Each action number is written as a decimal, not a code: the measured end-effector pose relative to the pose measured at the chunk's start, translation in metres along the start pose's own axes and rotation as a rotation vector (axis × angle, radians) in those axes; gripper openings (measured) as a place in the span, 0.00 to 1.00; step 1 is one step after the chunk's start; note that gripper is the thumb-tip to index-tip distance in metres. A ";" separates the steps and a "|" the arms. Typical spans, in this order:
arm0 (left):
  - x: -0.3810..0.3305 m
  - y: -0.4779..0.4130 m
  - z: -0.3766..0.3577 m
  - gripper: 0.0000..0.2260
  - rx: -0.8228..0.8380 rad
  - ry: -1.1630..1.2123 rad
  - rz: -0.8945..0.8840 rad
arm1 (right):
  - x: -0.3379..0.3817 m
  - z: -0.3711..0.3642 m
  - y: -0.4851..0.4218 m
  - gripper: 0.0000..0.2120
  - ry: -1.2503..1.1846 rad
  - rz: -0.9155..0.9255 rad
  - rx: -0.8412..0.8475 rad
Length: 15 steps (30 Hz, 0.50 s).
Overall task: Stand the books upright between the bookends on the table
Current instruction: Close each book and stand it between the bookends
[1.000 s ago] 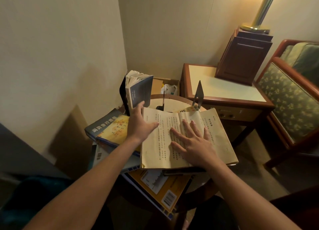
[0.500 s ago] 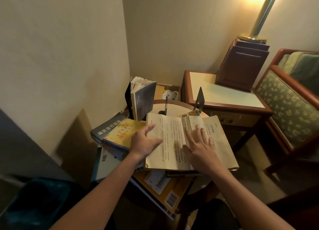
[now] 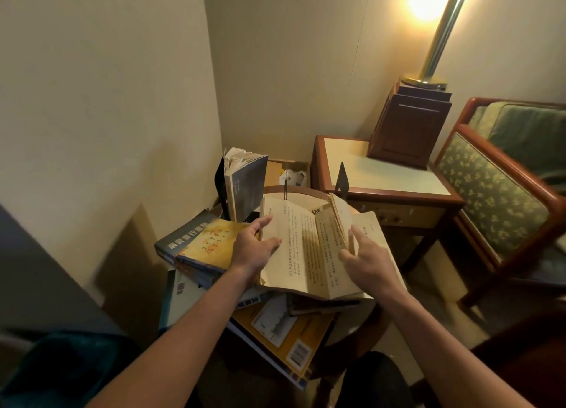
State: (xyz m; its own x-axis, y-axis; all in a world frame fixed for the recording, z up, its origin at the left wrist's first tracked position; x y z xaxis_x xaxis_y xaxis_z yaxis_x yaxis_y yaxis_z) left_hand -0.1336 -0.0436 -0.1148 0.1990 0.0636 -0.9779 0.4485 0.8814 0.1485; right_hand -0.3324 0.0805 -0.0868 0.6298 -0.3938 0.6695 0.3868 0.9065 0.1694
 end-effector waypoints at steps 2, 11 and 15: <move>-0.007 0.000 -0.001 0.25 0.017 -0.042 -0.037 | 0.012 0.005 0.002 0.26 -0.055 0.065 -0.031; -0.029 0.007 -0.005 0.18 0.031 0.116 -0.056 | 0.063 -0.032 0.007 0.37 -0.117 0.170 0.097; -0.033 0.007 -0.002 0.19 0.043 0.032 -0.070 | 0.065 -0.053 0.006 0.36 -0.010 0.183 0.195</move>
State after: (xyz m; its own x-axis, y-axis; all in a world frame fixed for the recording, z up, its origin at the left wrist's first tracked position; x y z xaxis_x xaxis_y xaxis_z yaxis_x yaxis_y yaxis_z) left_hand -0.1388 -0.0390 -0.0814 0.1381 0.0185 -0.9902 0.4975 0.8633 0.0855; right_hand -0.2535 0.0526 -0.0804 0.6704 -0.2198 0.7087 0.1289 0.9751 0.1805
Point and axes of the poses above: each hand's wrist, its own y-axis away from the middle knuckle, its own z-axis out of the back of the hand, x = y × z, the point moved 5 cm from there along -y, towards the middle knuckle, and after that the axes turned 11 degrees about x, right-handed, at the moved point
